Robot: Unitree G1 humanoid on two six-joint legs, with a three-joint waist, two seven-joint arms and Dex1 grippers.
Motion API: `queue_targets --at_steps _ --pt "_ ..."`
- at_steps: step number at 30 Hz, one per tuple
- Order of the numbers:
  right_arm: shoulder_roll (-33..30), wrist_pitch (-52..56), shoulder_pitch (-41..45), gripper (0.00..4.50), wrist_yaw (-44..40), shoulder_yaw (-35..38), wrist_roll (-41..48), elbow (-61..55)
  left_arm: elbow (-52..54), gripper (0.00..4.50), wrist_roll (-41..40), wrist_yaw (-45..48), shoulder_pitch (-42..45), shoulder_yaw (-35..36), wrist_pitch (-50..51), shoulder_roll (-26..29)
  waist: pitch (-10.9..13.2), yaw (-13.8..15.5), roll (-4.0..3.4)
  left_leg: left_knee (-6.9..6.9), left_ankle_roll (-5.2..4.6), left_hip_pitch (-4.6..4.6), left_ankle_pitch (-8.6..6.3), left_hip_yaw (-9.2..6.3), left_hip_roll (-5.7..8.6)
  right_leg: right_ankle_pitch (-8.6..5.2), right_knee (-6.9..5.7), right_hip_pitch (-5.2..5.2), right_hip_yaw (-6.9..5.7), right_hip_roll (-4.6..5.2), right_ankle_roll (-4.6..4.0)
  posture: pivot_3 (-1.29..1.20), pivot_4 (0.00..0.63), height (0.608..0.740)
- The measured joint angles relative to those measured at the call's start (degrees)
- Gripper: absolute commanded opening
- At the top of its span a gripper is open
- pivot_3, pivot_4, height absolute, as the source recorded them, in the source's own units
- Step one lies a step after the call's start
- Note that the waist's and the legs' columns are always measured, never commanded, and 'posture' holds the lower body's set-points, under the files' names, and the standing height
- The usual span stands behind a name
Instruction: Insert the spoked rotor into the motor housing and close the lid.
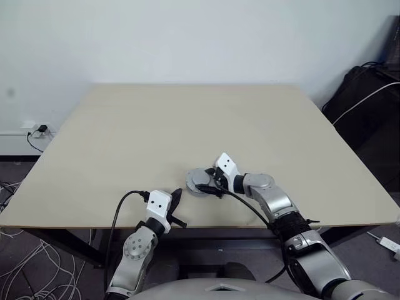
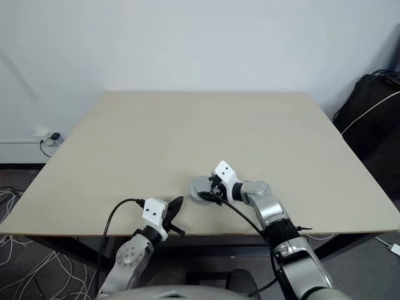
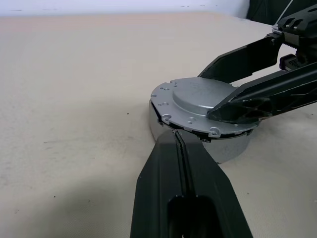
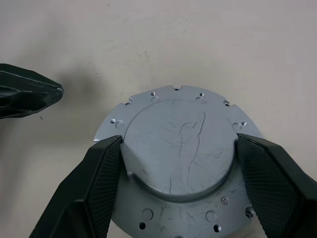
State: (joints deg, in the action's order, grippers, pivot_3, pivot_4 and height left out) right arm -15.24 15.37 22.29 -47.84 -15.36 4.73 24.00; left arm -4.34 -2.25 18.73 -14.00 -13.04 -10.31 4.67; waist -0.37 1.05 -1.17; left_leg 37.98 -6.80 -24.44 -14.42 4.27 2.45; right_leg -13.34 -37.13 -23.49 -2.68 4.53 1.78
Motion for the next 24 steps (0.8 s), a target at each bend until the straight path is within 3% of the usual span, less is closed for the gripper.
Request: queue_targets --at_steps 24 --pt "1.26 0.97 0.45 3.28 2.37 -0.52 -2.14 0.02 0.09 0.0 -0.04 0.02 -0.02 -0.08 1.13 -0.02 -0.02 -0.17 -0.02 -0.01 0.0 0.11 0.0 0.0 0.0 0.09 -0.13 0.01 -0.01 0.0 -0.09 0.0 0.0 0.74"
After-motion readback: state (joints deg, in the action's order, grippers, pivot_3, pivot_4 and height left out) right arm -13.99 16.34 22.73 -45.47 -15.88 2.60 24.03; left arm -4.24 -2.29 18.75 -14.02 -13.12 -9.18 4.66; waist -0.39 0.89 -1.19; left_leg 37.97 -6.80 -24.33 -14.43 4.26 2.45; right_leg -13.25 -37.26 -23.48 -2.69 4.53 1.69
